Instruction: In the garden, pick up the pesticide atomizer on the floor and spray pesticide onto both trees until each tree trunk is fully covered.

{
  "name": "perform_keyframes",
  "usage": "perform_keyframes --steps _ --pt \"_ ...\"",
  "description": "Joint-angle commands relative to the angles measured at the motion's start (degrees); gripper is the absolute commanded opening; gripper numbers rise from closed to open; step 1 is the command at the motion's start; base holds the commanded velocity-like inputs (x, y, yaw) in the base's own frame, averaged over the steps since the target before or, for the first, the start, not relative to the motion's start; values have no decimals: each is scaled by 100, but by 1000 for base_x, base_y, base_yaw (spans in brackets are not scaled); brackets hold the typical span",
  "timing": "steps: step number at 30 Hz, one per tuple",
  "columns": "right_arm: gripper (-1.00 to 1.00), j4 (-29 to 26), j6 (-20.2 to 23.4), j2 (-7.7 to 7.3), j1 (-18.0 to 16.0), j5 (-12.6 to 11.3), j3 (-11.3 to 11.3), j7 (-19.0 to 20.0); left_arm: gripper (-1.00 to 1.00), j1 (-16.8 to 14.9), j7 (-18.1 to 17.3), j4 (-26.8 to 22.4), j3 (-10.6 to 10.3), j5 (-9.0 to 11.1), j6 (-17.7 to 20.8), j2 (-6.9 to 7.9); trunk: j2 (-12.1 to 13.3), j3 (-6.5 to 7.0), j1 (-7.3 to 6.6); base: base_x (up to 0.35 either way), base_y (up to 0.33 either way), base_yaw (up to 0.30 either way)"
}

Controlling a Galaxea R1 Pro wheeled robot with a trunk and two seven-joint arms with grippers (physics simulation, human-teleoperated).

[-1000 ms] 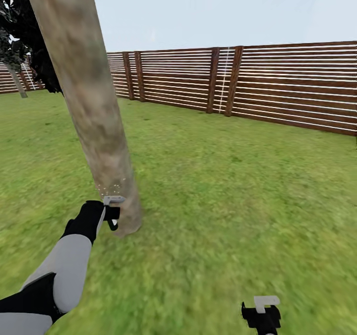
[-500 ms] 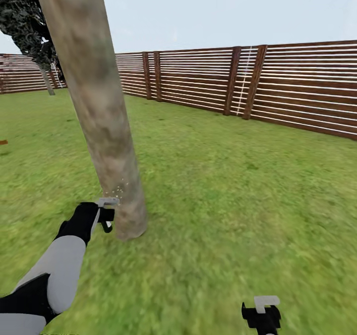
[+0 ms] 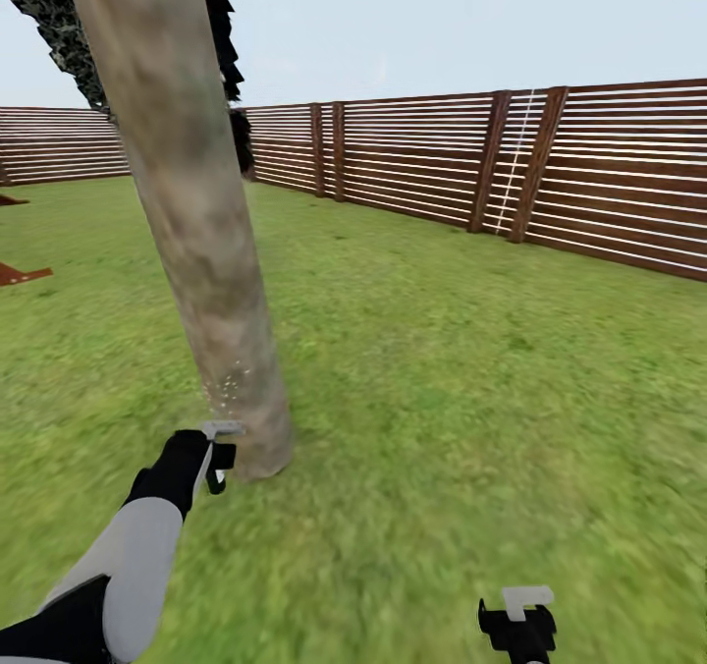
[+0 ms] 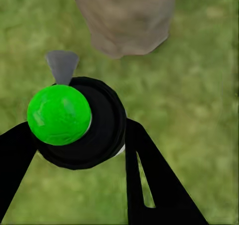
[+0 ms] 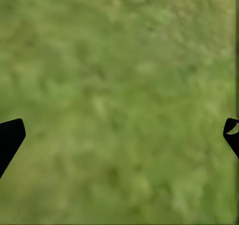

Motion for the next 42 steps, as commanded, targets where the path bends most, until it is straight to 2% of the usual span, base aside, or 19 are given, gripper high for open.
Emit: perform_keyframes --steps 1,3,8,14,18,30,35,42 --pt "100 12 -22 0 -6 60 -40 -21 -100 -2 -55 -16 52 -56 16 -29 -2 -5 1 178 -242 1" --pt "100 12 -22 0 -6 60 -41 -21 -100 24 -54 -18 39 142 10 10 -2 -5 1 174 -242 0" --pt "100 12 -22 0 -6 60 -40 -26 -100 292 -53 -33 29 197 -21 156 -2 -7 1 65 -263 24" --pt "100 12 -22 0 -6 60 -40 -24 -100 337 -45 -71 43 239 -54 65 -2 -20 1 2 -276 231" --pt "100 12 -22 0 -6 66 -40 -21 -100 299 -43 -113 19 383 -69 28 -2 -26 1 122 -265 188" --pt "100 12 -22 -41 -6 69 -40 -23 -100 320 -36 -113 19 371 -80 66 -2 -26 1 212 -217 2" --pt "100 12 -22 -46 -6 62 -40 -21 -100 323 184 -113 40 379 -75 65 -2 -26 1 111 -261 1" --pt "100 12 -22 -44 -6 60 -40 -21 -100 320 201 -113 57 379 -71 65 -2 -26 1 50 -271 216"
